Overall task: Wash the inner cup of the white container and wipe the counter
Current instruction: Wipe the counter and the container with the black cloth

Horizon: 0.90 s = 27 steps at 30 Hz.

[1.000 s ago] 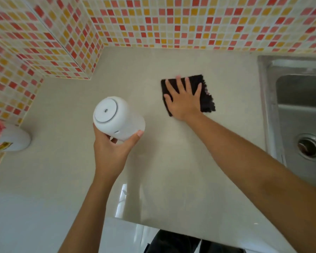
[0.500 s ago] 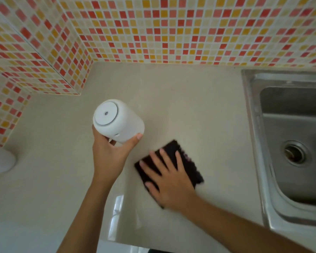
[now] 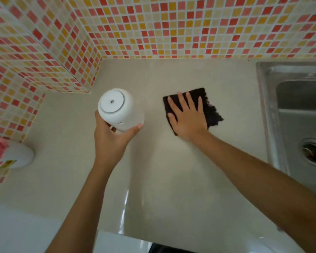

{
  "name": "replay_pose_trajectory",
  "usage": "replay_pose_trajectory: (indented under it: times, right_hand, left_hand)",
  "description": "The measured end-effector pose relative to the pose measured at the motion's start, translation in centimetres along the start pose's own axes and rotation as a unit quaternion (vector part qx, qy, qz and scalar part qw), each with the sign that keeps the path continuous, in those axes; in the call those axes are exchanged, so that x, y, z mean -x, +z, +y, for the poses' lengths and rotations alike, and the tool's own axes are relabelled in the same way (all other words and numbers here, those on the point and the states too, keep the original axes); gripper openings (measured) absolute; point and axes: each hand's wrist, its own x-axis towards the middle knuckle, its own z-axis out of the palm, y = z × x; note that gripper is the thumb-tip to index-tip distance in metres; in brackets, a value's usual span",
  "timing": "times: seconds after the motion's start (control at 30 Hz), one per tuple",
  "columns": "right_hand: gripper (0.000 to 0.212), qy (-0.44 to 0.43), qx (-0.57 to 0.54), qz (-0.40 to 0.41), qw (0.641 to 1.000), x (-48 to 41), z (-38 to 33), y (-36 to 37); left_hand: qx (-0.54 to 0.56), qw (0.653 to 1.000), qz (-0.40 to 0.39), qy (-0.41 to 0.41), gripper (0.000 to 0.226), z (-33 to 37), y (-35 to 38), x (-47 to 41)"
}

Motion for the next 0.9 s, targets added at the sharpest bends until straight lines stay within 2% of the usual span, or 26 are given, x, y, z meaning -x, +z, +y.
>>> replay_pose_trajectory:
  times: [0.07, 0.17, 0.23, 0.3, 0.37, 0.47, 0.6, 0.7, 0.77, 0.83, 0.9]
  right_hand:
    - [0.057, -0.088, -0.015, -0.005, 0.996, 7.0, -3.1, 0.9]
    - [0.056, -0.235, -0.031, -0.048, 0.970, 16.4, -7.0, 2.0]
    - [0.055, -0.281, -0.036, -0.070, 0.957, 18.8, -7.3, 2.2]
    - [0.054, -0.304, -0.043, -0.071, 0.949, 17.0, -6.4, 2.0]
    - [0.052, -0.277, -0.040, -0.042, 0.959, 12.0, -4.7, 1.8]
    - [0.052, -0.145, -0.003, 0.008, 0.989, 0.7, -0.6, 0.8]
    - [0.057, 0.053, -0.020, -0.028, 0.998, -8.5, 7.1, -1.7]
    - [0.059, 0.094, -0.015, -0.018, 0.995, -6.1, 9.6, -2.1]
    - [0.058, 0.093, 0.000, 0.006, 0.996, -0.2, 8.2, -1.5]
    - [0.058, 0.044, 0.001, 0.008, 0.999, 8.1, 4.5, -0.8]
    - [0.058, -0.056, -0.019, -0.029, 0.998, 16.6, 0.1, -0.2]
  left_hand:
    - [0.007, 1.000, 0.010, 0.004, 0.096, 0.3, -0.3, -0.8]
    - [0.022, 1.000, 0.017, 0.012, 0.095, 0.9, -0.1, -2.0]
    - [0.025, 1.000, 0.010, 0.016, 0.093, 1.2, 0.4, -2.8]
    - [0.026, 1.000, 0.003, 0.017, 0.093, 1.5, 1.0, -3.3]
    - [0.021, 1.000, 0.006, 0.019, 0.094, 1.7, 1.6, -3.7]
    - [0.029, 0.999, 0.010, 0.016, 0.094, 1.7, 2.4, -3.5]
    - [0.020, 1.000, -0.009, 0.014, 0.093, 0.8, 3.0, -2.5]
    - [0.021, 1.000, -0.014, 0.006, 0.092, -0.1, 3.0, -2.0]
    - [0.021, 1.000, -0.020, 0.005, 0.092, -0.4, 3.2, -1.9]
    - [0.024, 0.999, -0.033, 0.009, 0.093, -0.2, 3.7, -2.1]
    - [0.026, 0.998, -0.051, 0.013, 0.095, 0.2, 4.6, -2.3]
